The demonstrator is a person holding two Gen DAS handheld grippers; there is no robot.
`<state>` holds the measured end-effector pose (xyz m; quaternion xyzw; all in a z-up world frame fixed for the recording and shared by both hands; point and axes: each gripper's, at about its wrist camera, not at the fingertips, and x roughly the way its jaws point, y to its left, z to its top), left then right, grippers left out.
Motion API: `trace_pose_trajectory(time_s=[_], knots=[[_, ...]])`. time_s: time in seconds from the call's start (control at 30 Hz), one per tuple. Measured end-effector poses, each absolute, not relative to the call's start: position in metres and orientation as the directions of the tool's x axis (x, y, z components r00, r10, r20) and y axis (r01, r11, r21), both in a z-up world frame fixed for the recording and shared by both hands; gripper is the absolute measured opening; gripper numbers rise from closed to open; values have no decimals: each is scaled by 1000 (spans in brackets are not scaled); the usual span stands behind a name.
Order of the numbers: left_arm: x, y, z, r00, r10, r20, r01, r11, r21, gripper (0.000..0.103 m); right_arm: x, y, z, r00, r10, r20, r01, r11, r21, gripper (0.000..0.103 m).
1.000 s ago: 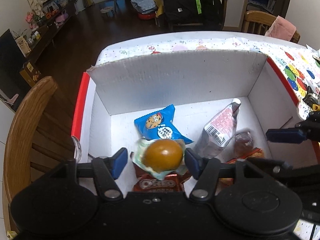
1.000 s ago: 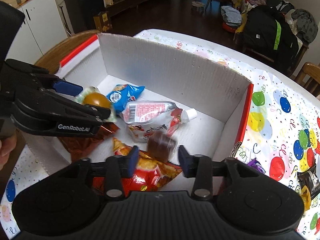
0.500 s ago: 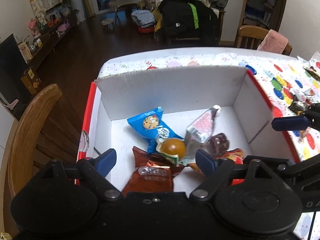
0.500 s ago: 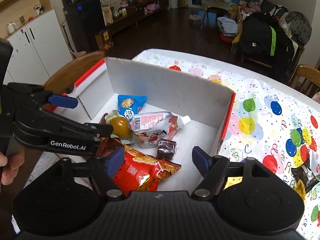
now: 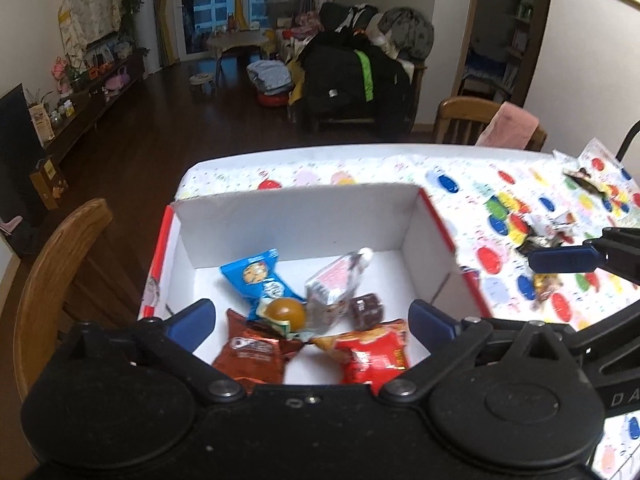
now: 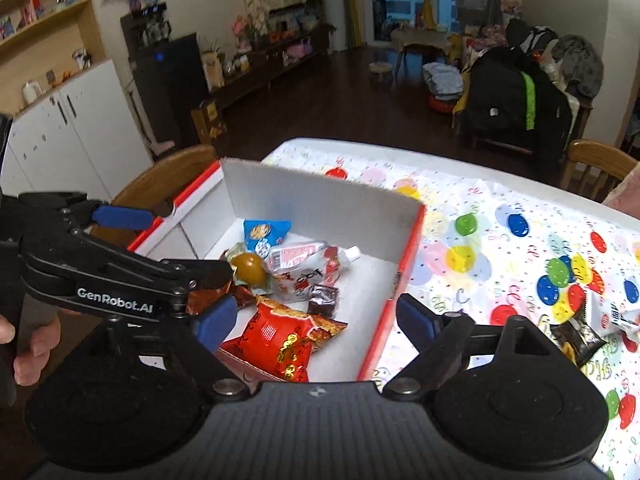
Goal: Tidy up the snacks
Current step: 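Move both tools back toward the candies on the table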
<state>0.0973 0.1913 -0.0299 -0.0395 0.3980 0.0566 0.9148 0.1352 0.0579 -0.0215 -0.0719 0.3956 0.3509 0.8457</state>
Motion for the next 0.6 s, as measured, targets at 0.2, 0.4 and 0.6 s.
trace_pose_trajectory(time_s=[0.2,0.4,0.6], knots=[[88,173,-15,717,71,-694,-144,988,-48,103,127,22,-11,487,557,-673,-627,759,175,103],[83,146,-5,758,53,-650,-138,987,-80,103,124,-19,-6,537,553,-637,-591,785,184,103],[89,105,-3,784,47,-619,-110,992,-63,103,124,-64,-5,590,523,-615,-558,815,157,103]])
